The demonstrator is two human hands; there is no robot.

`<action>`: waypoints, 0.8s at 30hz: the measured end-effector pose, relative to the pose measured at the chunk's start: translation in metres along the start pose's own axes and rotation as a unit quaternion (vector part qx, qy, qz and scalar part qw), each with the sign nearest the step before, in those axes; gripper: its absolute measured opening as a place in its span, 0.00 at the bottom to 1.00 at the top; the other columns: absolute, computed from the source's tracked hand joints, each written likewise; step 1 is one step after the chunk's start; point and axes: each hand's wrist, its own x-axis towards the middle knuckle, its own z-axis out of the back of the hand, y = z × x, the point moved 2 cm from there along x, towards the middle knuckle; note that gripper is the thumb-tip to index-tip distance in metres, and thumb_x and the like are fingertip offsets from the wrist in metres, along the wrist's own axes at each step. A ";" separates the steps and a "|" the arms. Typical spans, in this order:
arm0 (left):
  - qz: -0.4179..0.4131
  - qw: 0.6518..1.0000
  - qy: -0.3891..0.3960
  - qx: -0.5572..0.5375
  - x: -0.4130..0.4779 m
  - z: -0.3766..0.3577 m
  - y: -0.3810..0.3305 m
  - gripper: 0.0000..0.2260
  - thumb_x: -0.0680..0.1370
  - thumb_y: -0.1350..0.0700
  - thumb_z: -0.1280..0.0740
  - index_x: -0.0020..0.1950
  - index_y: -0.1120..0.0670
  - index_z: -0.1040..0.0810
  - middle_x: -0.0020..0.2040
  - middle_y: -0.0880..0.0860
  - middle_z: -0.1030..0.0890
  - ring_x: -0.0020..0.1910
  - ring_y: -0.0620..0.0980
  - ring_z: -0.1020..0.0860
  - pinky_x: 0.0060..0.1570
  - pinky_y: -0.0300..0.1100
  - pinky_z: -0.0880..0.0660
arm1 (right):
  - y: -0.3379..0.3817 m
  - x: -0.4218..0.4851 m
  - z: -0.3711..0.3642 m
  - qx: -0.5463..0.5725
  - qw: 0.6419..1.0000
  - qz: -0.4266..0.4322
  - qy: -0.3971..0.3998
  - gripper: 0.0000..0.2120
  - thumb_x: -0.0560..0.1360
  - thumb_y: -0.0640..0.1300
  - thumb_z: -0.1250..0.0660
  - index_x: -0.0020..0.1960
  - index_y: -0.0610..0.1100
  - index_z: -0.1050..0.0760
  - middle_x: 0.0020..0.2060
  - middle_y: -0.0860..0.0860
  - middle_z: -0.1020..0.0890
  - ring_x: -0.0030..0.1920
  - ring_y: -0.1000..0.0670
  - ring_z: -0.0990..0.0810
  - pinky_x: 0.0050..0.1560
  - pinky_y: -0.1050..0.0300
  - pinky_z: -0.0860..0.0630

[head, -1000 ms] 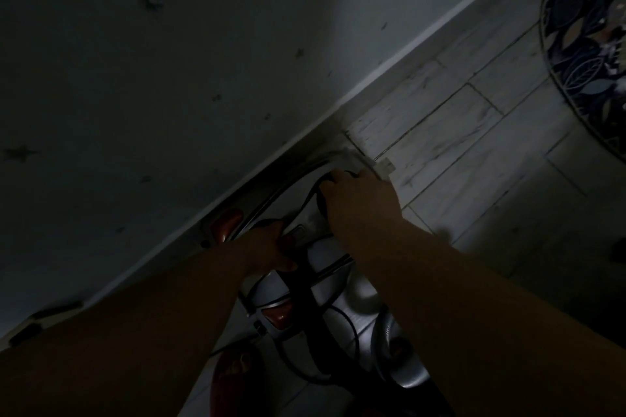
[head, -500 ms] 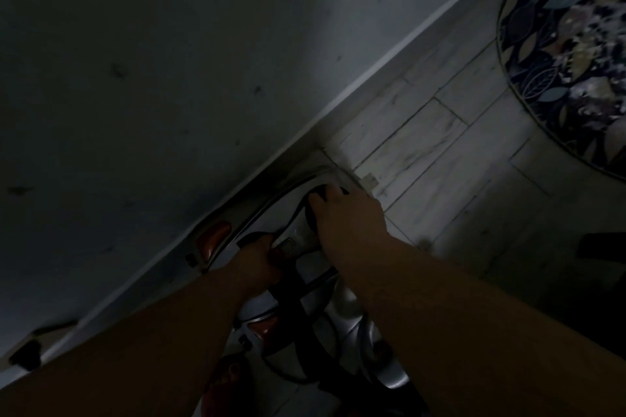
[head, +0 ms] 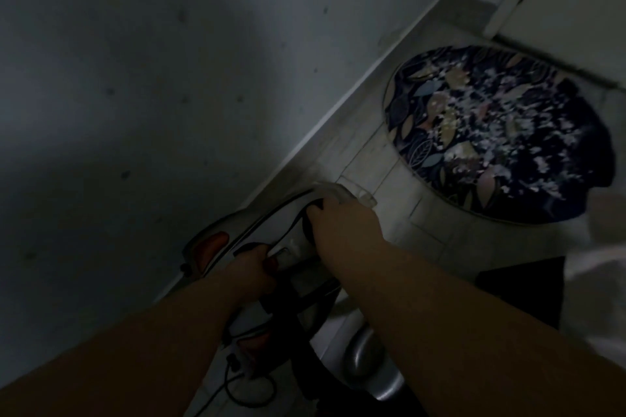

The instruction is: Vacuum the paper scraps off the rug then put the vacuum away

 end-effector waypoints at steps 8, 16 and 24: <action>-0.054 0.998 0.004 -0.036 0.071 0.039 -0.106 0.24 0.72 0.64 0.32 0.67 0.57 0.31 0.60 0.57 0.25 0.55 0.53 0.26 0.50 0.39 0.28 | -0.108 0.058 0.056 -0.010 0.999 -0.033 0.012 0.16 0.83 0.42 0.45 0.69 0.43 0.31 0.66 0.43 0.29 0.61 0.43 0.24 0.49 0.50 0.29; -0.083 0.996 0.029 -0.027 0.175 0.065 -0.190 0.27 0.72 0.64 0.33 0.71 0.55 0.35 0.60 0.56 0.25 0.54 0.51 0.26 0.48 0.37 0.28 | -0.196 0.147 0.056 0.012 0.997 -0.079 -0.010 0.13 0.82 0.42 0.44 0.64 0.46 0.28 0.61 0.45 0.25 0.55 0.43 0.21 0.42 0.53 0.33; -0.050 0.998 0.027 -0.007 0.282 0.063 -0.225 0.21 0.75 0.65 0.35 0.67 0.62 0.34 0.63 0.59 0.26 0.61 0.55 0.27 0.52 0.36 0.31 | -0.253 0.229 0.015 -0.013 0.998 -0.056 -0.009 0.13 0.81 0.42 0.44 0.63 0.46 0.28 0.61 0.45 0.26 0.56 0.44 0.23 0.43 0.53 0.35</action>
